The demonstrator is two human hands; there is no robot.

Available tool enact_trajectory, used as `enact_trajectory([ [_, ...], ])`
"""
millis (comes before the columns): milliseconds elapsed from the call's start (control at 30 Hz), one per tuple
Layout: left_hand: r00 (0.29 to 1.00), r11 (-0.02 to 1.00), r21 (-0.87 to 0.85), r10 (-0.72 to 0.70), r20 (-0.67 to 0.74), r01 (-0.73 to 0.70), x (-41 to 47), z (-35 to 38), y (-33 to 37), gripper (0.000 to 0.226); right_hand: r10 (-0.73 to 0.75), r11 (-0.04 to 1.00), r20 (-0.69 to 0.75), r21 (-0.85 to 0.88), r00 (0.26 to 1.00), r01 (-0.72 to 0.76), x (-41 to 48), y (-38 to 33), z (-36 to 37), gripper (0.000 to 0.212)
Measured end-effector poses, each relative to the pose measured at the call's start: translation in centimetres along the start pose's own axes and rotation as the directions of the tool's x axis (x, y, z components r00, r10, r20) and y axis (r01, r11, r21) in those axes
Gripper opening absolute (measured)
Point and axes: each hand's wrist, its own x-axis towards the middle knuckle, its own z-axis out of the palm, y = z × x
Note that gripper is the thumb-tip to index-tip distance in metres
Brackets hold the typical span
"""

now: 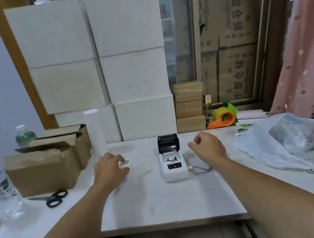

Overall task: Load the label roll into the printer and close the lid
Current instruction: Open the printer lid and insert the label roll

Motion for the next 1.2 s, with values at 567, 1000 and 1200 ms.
enact_trajectory([
  [567, 0.999, 0.999, 0.033, -0.024, 0.041, 0.023, 1.1, 2.8, -0.3, 0.04, -0.013, 0.999, 0.064, -0.032, 0.998, 0.015, 0.8, 1.9, 2.3, 0.014],
  [1000, 1.0, 0.992, -0.122, 0.022, -0.008, -0.022, 2.2, 2.2, 1.2, 0.018, -0.102, 0.994, 0.097, 0.055, 0.99, 0.097, 0.6, 0.7, 3.2, 0.01],
  [1200, 0.998, 0.955, -0.291, 0.063, 0.013, -0.056, 2.9, 0.9, 3.4, 0.023, -0.338, 0.932, 0.152, 0.191, 0.929, 0.308, 0.2, -3.2, 2.4, 0.019],
])
